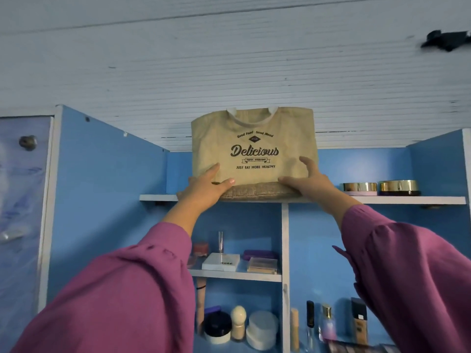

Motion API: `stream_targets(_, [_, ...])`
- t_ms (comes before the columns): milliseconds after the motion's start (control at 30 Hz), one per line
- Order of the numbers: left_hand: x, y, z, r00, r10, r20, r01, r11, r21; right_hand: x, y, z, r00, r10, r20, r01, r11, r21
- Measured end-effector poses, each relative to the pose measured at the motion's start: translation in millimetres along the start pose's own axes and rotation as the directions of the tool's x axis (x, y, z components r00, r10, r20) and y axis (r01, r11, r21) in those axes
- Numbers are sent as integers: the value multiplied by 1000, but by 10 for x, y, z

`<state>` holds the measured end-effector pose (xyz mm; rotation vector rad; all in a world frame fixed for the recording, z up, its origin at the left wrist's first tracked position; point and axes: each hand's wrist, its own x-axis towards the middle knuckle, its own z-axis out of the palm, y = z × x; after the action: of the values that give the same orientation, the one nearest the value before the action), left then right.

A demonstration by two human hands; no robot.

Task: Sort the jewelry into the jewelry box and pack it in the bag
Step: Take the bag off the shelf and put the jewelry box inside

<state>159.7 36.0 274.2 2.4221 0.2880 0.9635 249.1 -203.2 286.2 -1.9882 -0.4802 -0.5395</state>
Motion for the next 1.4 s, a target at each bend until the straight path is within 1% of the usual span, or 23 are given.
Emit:
stream_targets(67, [24,-24,28,1000,-6,-24,7,1000,30,17,4,28,1000,7,5,-7,999,-31])
stream_targets(200, [21,-34,48,998,0,-58,2,999,36,-2,-5,57,1000,22,-16,-23,994,-102])
stream_targets(300, [-24,-41,28,999,14,-39,-16,999,-28,-53,-9,46,1000,7,-21,-9,994,-106])
stream_targets(400, [-70,-45,-2,1000,19,-11,-20,993,-116,-118,-11,27,999,-17,-29,15,997,-79])
stream_targets(467, [-102,-35,-24,1000,24,-10,-26,990,-136,-172,-21,17,999,-34,-35,32,998,-47])
stream_targets(767, [-387,-6,-124,991,85,-99,-103,975,-195,-473,-72,-74,992,-112,-60,113,993,26])
stream_targets(1000, [-768,40,-315,980,116,-159,-148,967,-208,-787,-137,-159,979,-178,-103,187,979,81])
stream_targets(1233, [-1274,23,-492,964,149,-218,-194,960,-200,-1246,-185,-277,972,-220,-88,230,964,135])
stream_targets(1400, [-1609,-93,-547,967,147,-207,-183,969,-167,-1648,-105,-259,972,-216,-88,228,959,170])
